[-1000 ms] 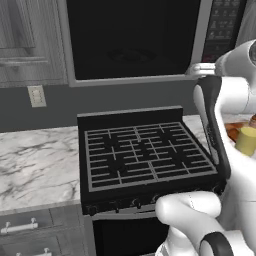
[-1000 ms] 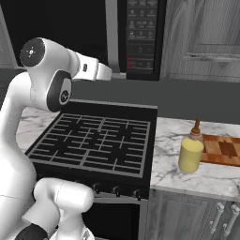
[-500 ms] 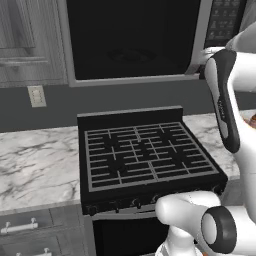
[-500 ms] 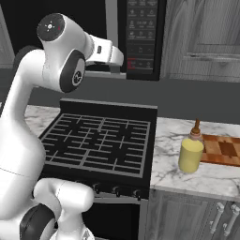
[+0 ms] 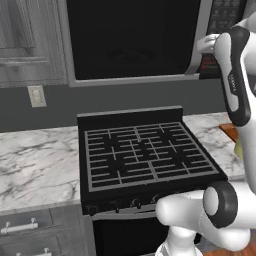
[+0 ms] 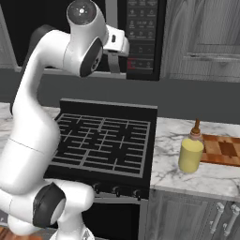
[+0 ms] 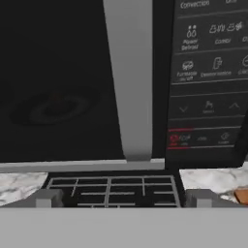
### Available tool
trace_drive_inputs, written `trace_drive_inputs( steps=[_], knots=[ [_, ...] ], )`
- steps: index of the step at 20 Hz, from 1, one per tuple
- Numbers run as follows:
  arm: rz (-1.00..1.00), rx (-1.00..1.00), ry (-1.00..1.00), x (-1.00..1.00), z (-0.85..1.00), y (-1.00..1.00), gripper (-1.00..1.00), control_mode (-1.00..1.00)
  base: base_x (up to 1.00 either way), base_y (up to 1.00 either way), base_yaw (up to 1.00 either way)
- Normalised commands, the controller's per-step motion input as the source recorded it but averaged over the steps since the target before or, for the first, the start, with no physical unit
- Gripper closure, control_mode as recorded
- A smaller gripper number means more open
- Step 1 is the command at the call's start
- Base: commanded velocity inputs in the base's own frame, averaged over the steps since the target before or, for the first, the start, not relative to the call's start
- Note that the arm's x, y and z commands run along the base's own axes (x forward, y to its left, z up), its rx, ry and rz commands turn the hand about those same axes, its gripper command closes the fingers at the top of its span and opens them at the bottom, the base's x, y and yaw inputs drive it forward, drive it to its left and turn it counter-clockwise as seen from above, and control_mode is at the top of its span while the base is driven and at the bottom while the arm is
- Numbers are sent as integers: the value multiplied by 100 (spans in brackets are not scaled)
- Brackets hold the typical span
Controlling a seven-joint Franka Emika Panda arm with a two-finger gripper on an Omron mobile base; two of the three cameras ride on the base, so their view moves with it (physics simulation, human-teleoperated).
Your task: Retrieve the reheated potato from the microwave, then place the potato, cheese, and condiment on the cutting board.
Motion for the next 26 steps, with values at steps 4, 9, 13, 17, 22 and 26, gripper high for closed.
trace_drive_inputs(
  steps=[4,9,13,17,22,26],
  knots=[
    [17,9,0,45,6,-2,-100,-100,0,0,0],
    [8,0,0,51,0,-3,-100,-100,0,0,0],
    [6,0,0,53,0,0,-100,-100,0,0,0],
    [0,-3,0,53,0,3,-100,-100,0,0,0],
    [0,-4,0,53,0,-4,-100,-100,0,0,0],
    [0,-3,0,46,-1,-3,-100,-100,0,0,0]
  ],
)
